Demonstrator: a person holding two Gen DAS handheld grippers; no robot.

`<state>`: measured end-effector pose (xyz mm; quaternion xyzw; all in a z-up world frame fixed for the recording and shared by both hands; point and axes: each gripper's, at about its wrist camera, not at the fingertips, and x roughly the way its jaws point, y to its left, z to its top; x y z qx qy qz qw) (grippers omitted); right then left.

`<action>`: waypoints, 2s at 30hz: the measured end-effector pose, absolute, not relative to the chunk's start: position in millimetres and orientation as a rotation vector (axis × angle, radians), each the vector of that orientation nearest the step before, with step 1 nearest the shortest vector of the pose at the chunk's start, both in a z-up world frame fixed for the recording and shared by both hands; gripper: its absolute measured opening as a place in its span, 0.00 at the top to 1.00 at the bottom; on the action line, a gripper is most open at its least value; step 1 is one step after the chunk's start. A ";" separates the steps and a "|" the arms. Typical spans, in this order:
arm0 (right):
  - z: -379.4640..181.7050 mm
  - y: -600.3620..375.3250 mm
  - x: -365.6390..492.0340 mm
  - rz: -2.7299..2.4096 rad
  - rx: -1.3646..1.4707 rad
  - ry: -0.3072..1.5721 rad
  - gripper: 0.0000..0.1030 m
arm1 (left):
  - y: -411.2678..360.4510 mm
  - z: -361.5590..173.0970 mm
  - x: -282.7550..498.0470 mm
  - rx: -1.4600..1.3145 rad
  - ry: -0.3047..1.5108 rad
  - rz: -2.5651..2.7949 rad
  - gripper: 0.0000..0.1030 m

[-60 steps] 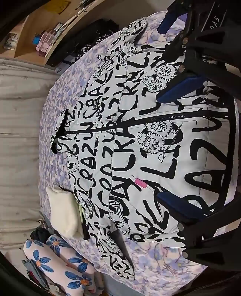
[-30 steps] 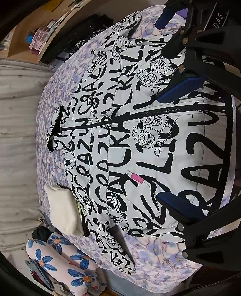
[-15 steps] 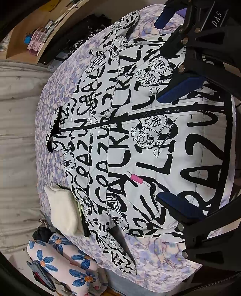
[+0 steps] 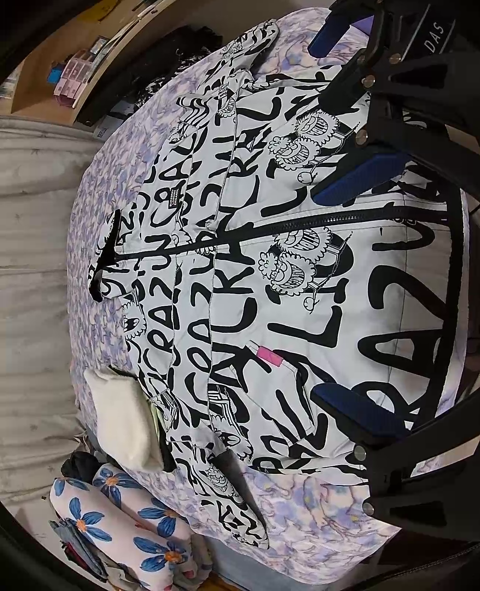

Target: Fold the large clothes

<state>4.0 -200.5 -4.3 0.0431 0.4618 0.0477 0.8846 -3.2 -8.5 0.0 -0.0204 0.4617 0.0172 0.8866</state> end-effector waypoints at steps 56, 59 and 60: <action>89.8 -392.9 95.2 -0.243 0.101 0.729 0.01 | -138.2 93.4 121.1 0.168 0.588 -0.139 0.07; 71.5 -426.0 103.7 -0.282 0.163 0.783 0.04 | -159.4 81.3 133.4 0.208 0.599 -0.157 0.07; 65.7 -433.5 105.5 -0.297 0.171 0.793 0.04 | -165.4 78.3 137.2 0.209 0.603 -0.168 0.07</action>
